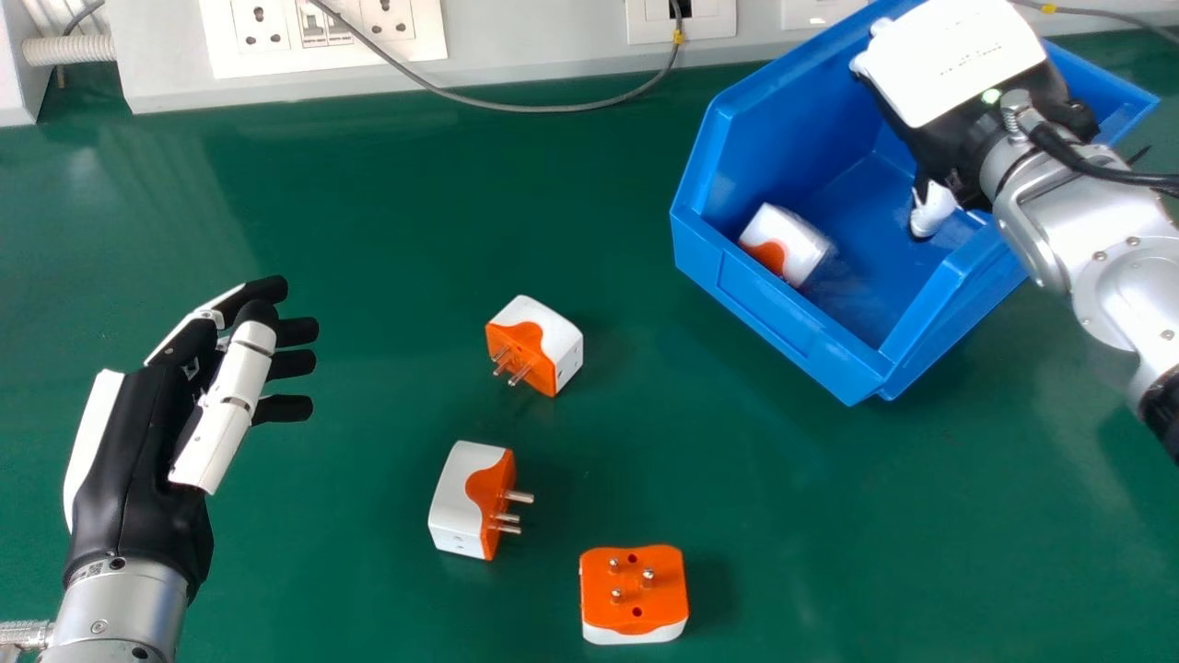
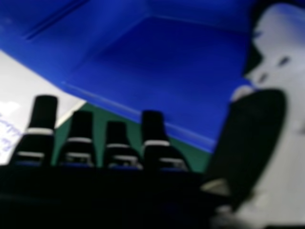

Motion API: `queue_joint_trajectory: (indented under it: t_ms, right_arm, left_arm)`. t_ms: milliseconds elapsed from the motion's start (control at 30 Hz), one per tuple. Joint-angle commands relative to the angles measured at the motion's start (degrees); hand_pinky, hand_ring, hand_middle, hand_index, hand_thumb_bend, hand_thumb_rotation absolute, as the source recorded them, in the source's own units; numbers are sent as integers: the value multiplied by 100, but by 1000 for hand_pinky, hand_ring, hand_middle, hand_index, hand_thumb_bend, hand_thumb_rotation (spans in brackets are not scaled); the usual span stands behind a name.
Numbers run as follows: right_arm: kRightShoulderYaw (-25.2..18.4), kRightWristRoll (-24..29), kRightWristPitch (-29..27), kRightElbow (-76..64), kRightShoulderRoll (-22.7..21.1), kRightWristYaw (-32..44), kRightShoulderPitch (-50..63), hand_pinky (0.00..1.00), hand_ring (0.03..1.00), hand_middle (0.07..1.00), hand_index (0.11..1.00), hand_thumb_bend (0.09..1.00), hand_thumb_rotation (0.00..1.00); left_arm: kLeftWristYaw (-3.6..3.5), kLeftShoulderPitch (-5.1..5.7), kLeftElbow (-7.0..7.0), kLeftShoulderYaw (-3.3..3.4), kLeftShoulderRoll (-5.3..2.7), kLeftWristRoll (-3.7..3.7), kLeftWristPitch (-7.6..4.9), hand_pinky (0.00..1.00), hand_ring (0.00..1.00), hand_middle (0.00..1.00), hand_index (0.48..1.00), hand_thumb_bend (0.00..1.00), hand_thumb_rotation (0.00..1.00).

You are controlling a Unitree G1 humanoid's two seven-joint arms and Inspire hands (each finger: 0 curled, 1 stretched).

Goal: Pick all objects and put in blue box

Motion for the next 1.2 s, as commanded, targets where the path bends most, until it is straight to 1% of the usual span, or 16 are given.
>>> queue_joint_trajectory:
  t_ms: [0,167,367,533,633,800,933,1067,1167]
  right_arm:
    - [-94,-28,147,-86,-91,14,-75,785,916,970,882,695,282]
    - [-74,-56,210,-103,-86,69,-90,821,944,991,914,708,308]
    - [-79,-48,181,-98,-97,61,-120,831,948,998,925,710,312]
    - [-121,-10,164,-159,-130,96,-131,816,932,991,906,711,312]
    - [-205,68,206,-334,-147,240,-95,797,914,975,880,710,299]
    - [-460,157,409,-1108,-219,725,148,773,890,955,847,715,265]
    - [-694,194,534,-1737,-281,901,393,754,872,941,834,737,256]
    - [-1131,397,781,-2586,-240,1115,776,750,857,930,835,767,255]
    - [-1441,517,988,-3243,-176,1234,1115,761,855,927,834,772,242]
  left_arm:
    - [-8,-29,-76,27,32,21,-46,626,728,737,801,285,724]
    - [-13,-43,-60,26,36,19,-42,626,727,737,801,286,724]
    - [-5,-78,-56,9,41,35,-19,626,725,737,801,288,724]
    - [-2,-99,-26,5,46,59,-27,626,726,737,801,288,724]
    - [1,-88,-48,-1,38,75,-25,626,726,737,801,288,724]
    - [-6,-92,-37,1,53,88,-38,625,725,736,801,289,724]
    - [-13,-107,-17,8,63,89,-39,624,725,736,800,289,723]
    - [-15,-140,-8,14,74,83,-13,624,726,736,800,288,724]
    - [-18,-166,13,19,84,82,0,625,726,736,801,288,724]
